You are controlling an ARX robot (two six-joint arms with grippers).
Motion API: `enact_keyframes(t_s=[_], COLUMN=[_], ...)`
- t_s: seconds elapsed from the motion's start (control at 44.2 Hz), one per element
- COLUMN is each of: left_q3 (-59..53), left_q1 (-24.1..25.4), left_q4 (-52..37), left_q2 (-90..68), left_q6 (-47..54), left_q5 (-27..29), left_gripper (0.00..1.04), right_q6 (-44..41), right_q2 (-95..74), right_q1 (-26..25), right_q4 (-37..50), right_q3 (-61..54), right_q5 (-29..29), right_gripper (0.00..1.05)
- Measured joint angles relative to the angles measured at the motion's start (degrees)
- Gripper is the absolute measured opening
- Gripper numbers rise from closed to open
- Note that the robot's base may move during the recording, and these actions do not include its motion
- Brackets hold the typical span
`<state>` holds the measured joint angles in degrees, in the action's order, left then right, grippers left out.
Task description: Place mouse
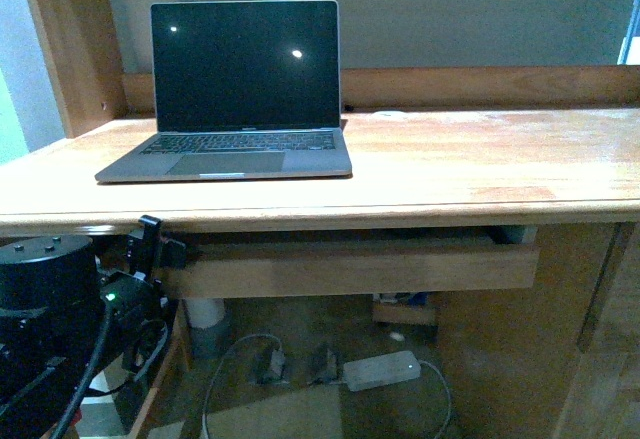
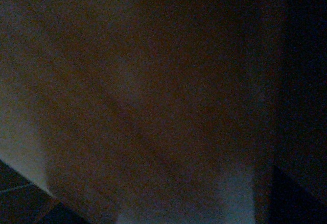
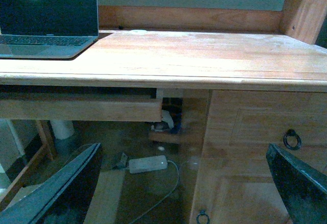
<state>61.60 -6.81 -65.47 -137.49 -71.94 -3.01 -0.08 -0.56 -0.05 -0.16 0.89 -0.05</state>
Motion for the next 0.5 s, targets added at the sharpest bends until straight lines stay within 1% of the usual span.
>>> enact_keyframes(t_s=[0.09,0.181,0.249,0.316,0.407,0.497], left_q3=[-4.55,-13.44,-18.10,-18.23,-21.35,-21.99], left_q1=[0.04,-0.17,-0.15,0.13,-0.42,-0.96], left_q4=[-2.84,-5.22,-4.59,2.47,7.85,19.30], left_q2=[1.64,6.29,9.75,13.35,18.36,23.80], left_q6=[-3.37,-4.79,-5.27,-5.95,-6.10,-6.34], left_q5=[0.07,0.09,0.28,0.57,1.42,1.99], left_gripper=[0.58,0.57,0.57,0.57,0.57,0.57], right_q6=[0.00,0.00,0.00,0.00,0.00,0.00], right_q2=[0.00,0.00,0.00,0.00,0.00,0.00], right_q1=[0.00,0.00,0.00,0.00,-0.02,0.00], right_q4=[0.00,0.00,0.02,0.04,-0.04,0.00], right_q3=[0.00,0.00,0.00,0.00,0.00,0.00], right_q5=[0.02,0.00,0.02,0.00,0.02,0.00], right_gripper=[0.98,0.98,0.98,0.98,0.98,0.98])
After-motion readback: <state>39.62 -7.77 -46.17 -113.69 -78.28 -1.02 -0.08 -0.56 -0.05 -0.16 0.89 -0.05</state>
